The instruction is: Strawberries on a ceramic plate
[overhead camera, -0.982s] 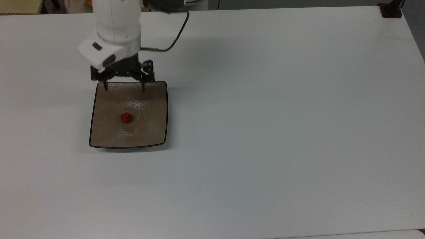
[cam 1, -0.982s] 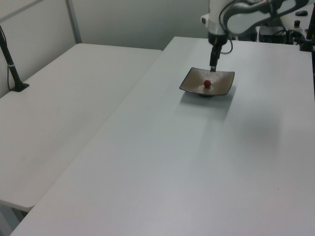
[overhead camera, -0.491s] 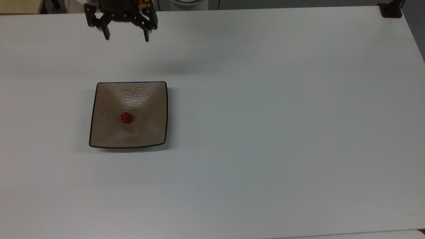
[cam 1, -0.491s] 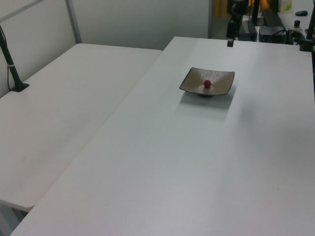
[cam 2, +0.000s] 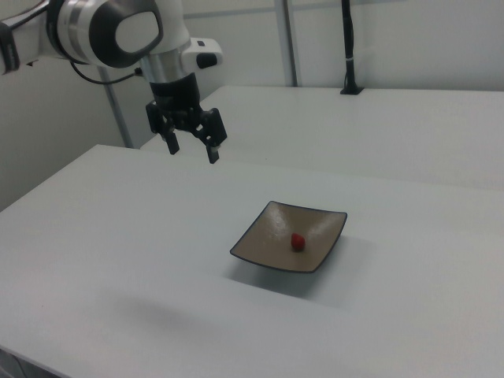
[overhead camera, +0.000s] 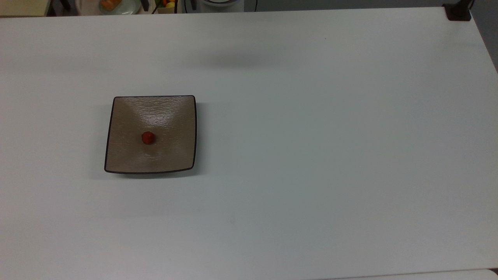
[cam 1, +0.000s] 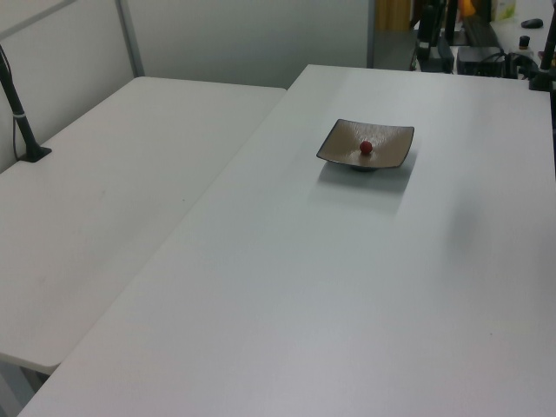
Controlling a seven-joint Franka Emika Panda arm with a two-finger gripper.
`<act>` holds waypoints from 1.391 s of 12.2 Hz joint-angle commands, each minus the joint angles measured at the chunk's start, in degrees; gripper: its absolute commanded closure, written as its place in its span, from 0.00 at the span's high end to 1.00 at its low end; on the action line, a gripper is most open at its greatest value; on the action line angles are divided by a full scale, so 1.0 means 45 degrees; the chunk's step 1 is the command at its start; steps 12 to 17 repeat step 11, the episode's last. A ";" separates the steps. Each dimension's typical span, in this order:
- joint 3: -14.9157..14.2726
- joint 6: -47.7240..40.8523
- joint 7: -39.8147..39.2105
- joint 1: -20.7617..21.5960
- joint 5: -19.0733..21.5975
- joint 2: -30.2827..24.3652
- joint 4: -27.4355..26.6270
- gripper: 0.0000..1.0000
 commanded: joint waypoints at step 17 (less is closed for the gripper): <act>0.1380 -0.0317 0.2038 0.0233 0.0121 0.0233 -0.0175 1.00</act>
